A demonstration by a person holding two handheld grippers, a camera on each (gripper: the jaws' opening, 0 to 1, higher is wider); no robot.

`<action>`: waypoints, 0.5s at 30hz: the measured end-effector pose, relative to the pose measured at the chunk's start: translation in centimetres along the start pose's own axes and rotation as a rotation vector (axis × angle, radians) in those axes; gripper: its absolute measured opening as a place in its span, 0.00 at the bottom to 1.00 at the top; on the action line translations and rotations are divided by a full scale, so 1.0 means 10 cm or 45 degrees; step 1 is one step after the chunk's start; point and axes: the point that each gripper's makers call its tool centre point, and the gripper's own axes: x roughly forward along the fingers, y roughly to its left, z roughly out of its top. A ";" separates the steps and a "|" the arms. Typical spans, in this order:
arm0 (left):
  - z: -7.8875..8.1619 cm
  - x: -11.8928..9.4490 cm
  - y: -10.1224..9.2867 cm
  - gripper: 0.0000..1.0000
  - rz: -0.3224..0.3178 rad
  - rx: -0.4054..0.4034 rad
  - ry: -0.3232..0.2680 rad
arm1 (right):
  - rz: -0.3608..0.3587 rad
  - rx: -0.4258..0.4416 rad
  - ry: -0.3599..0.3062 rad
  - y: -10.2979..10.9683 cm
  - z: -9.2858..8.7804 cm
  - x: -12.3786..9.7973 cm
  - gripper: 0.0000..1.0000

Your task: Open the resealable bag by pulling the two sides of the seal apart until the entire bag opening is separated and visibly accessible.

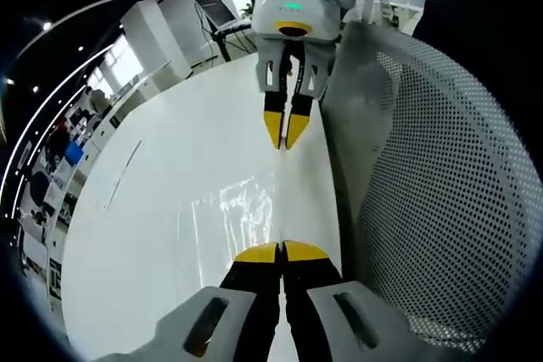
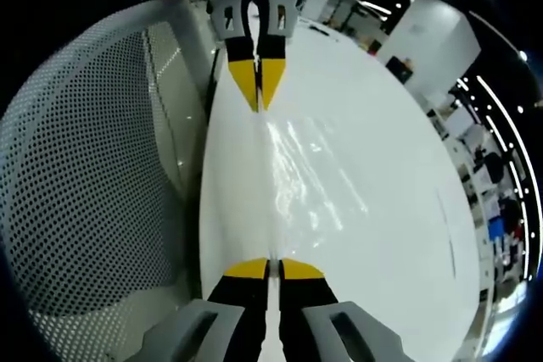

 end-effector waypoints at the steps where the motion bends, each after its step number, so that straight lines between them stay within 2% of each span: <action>1: 0.00 0.00 0.00 0.00 0.003 0.004 0.003 | -0.002 0.004 0.000 0.00 0.00 0.00 0.00; 7: 0.03 0.01 0.06 0.00 0.032 0.037 0.018 | -0.039 0.016 0.014 -0.04 -0.01 -0.01 0.01; 10: 0.05 0.01 0.06 0.00 0.030 0.044 0.017 | -0.057 0.079 -0.017 -0.08 0.04 -0.04 0.05; 15: 0.04 0.02 0.07 0.00 0.039 0.031 0.022 | -0.075 0.104 -0.050 -0.10 0.14 -0.08 0.06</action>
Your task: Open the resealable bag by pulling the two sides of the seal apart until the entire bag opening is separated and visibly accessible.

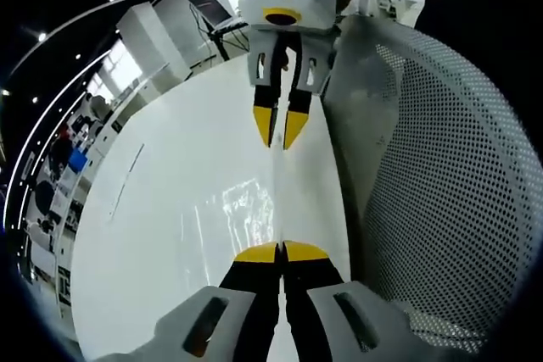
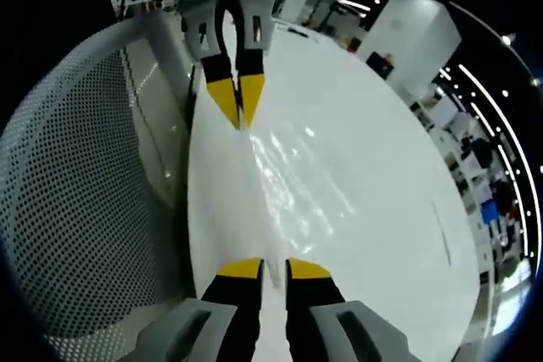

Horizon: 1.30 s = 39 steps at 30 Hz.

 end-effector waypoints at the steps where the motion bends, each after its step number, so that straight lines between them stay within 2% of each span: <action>1: 0.00 0.00 0.01 0.00 0.005 -0.008 0.000 | -0.005 0.002 -0.010 0.00 0.02 0.00 0.06; 7: 0.01 0.01 0.00 0.00 0.010 -0.009 0.001 | 0.024 -0.006 -0.056 0.09 0.16 0.01 0.06; 13: 0.01 0.00 0.00 0.00 0.013 -0.004 -0.003 | 0.050 -0.025 -0.044 0.15 0.16 0.08 0.04; 22: -0.07 -0.02 0.04 0.00 0.034 -0.032 0.013 | 0.022 -0.028 -0.115 0.12 0.32 0.01 0.04; 31: -0.06 -0.06 0.06 0.00 0.044 -0.046 0.003 | 0.056 -0.048 -0.082 0.18 0.27 0.10 0.04; 39: -0.05 -0.08 0.06 0.00 0.047 -0.052 -0.022 | 0.034 -0.090 -0.045 0.16 0.18 0.19 0.02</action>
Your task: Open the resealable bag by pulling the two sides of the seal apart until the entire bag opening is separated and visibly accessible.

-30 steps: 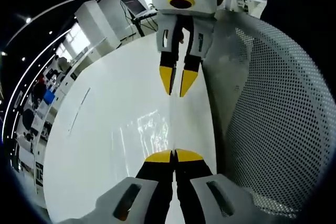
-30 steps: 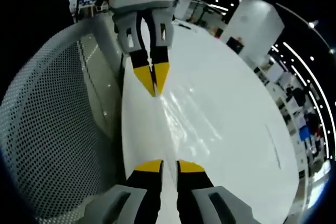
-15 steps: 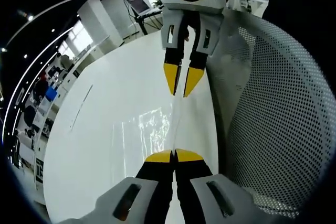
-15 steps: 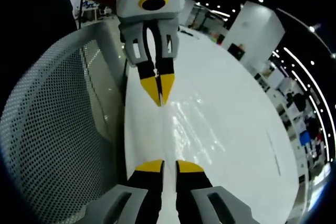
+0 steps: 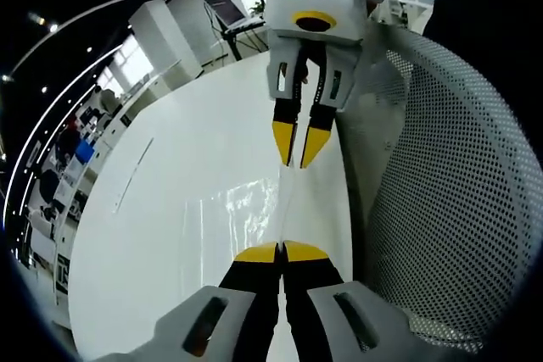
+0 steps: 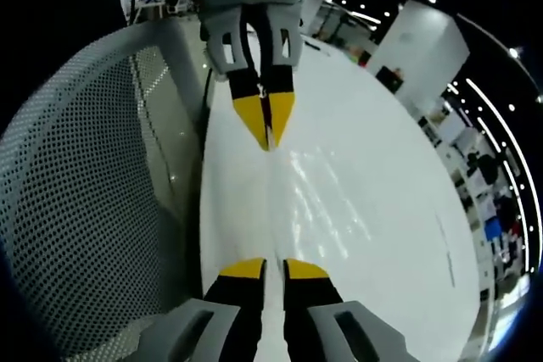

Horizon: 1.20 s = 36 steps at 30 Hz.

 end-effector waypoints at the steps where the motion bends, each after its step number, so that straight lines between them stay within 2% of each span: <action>1: 0.00 0.00 0.00 0.00 0.002 -0.001 -0.002 | 0.000 0.001 0.001 0.00 -0.01 0.00 0.01; 9: -0.06 -0.02 0.03 0.00 0.017 -0.014 0.007 | -0.002 0.013 -0.020 0.01 0.02 0.01 0.00; 12: -0.13 -0.03 0.07 0.00 0.043 -0.012 0.038 | -0.006 0.012 -0.037 0.00 0.07 -0.02 0.00; 19: -0.23 -0.04 0.05 0.00 0.038 -0.042 0.085 | -0.015 -0.014 -0.038 -0.02 0.15 -0.06 0.00; 22: -0.26 -0.09 0.04 0.02 0.038 -0.041 0.129 | -0.021 -0.052 -0.026 -0.02 0.15 -0.06 0.00; 28: -0.13 -0.25 0.06 0.13 0.049 -0.056 0.113 | -0.030 -0.094 -0.018 -0.03 0.18 -0.06 0.00; 31: -0.11 -0.30 0.07 0.16 0.044 -0.004 0.173 | -0.033 -0.114 -0.017 -0.03 0.19 -0.06 0.00; 36: 0.08 -0.32 0.12 0.15 0.043 -0.024 0.130 | -0.026 -0.194 -0.002 0.01 0.20 -0.07 0.00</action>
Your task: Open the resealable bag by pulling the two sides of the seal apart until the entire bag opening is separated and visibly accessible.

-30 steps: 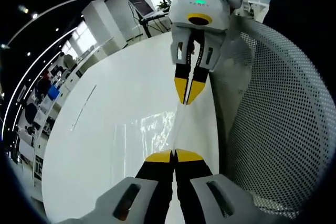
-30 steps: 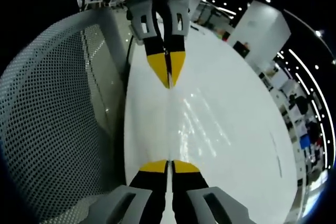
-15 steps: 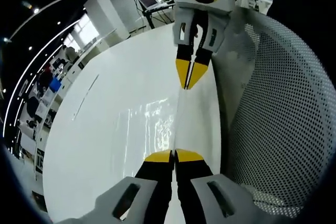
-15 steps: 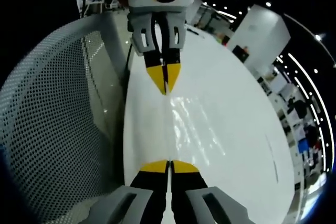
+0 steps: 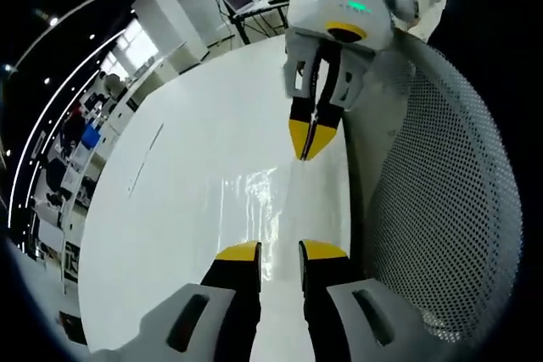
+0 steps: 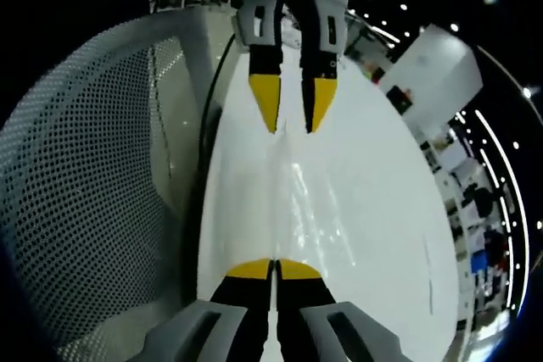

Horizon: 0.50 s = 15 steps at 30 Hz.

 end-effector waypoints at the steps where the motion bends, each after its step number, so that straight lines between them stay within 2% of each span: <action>1: 0.03 0.00 0.01 0.15 0.001 0.000 -0.007 | 0.001 -0.004 0.000 0.00 0.00 0.00 0.00; 4: 0.11 0.03 0.06 0.15 -0.005 -0.004 -0.037 | 0.007 -0.014 -0.008 0.02 0.03 -0.01 0.00; 7: 0.12 0.10 0.10 0.15 -0.014 -0.014 -0.038 | 0.010 -0.038 -0.011 0.02 0.05 -0.01 0.00; 15: 0.10 0.30 0.01 0.11 -0.085 -0.040 -0.034 | 0.003 -0.075 -0.013 0.00 0.08 0.00 0.00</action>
